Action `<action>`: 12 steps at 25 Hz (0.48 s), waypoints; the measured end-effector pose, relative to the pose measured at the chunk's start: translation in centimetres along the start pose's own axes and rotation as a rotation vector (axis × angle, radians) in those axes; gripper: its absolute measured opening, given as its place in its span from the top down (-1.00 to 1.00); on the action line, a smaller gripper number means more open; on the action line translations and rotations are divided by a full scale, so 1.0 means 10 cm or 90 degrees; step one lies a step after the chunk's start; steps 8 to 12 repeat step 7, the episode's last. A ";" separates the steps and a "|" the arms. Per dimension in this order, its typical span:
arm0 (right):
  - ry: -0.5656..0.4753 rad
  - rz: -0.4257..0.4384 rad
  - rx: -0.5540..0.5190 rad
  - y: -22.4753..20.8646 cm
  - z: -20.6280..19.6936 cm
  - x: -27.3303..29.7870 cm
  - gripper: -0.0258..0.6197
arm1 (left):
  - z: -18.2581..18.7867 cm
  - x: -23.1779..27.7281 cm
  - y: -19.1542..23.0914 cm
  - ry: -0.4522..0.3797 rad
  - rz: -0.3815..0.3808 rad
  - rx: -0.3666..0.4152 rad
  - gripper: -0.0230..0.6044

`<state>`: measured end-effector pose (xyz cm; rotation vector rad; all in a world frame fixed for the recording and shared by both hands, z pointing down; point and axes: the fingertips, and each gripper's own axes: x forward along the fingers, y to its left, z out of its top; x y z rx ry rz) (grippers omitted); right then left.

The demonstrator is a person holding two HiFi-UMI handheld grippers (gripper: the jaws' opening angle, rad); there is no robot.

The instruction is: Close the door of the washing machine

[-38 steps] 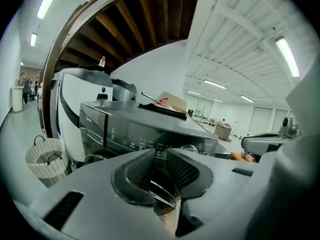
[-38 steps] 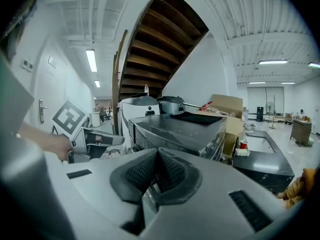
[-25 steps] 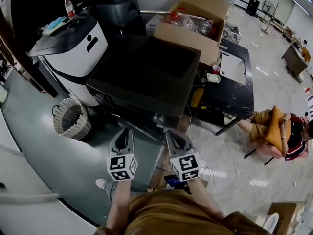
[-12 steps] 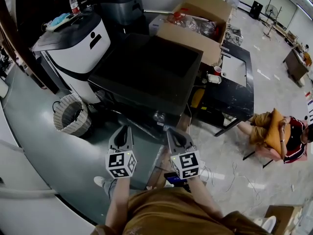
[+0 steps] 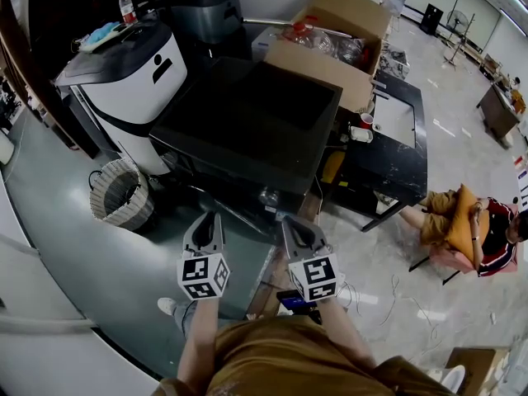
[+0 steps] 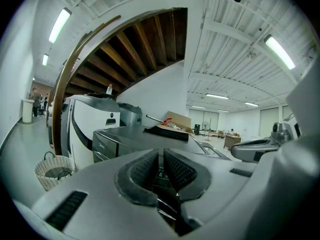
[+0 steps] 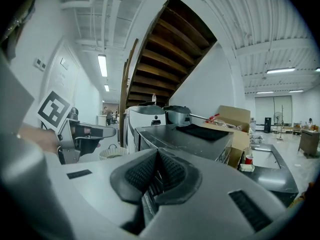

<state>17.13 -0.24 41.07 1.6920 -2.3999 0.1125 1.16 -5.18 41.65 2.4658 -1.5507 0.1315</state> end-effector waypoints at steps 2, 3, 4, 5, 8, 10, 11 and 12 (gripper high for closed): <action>-0.003 0.006 -0.008 0.03 0.02 0.00 0.88 | 0.00 0.00 0.00 0.001 0.000 -0.001 0.75; -0.004 0.007 -0.009 0.03 0.03 0.00 0.88 | -0.01 0.00 0.00 0.001 0.000 -0.001 0.75; -0.003 0.007 -0.008 0.04 0.03 0.00 0.88 | -0.01 0.00 -0.01 0.002 0.000 -0.002 0.75; -0.003 0.006 -0.007 0.03 0.03 0.00 0.88 | -0.01 0.00 -0.01 0.002 -0.001 -0.003 0.75; -0.001 0.005 -0.004 0.03 0.02 0.00 0.88 | -0.02 0.00 -0.01 0.001 -0.002 -0.005 0.76; -0.001 0.005 -0.004 0.03 0.02 0.00 0.88 | -0.02 0.00 -0.01 0.001 -0.002 -0.005 0.76; -0.001 0.005 -0.004 0.03 0.02 0.00 0.88 | -0.02 0.00 -0.01 0.001 -0.002 -0.005 0.76; -0.001 0.005 -0.004 0.03 0.02 0.00 0.88 | -0.02 0.00 -0.01 0.001 -0.002 -0.005 0.76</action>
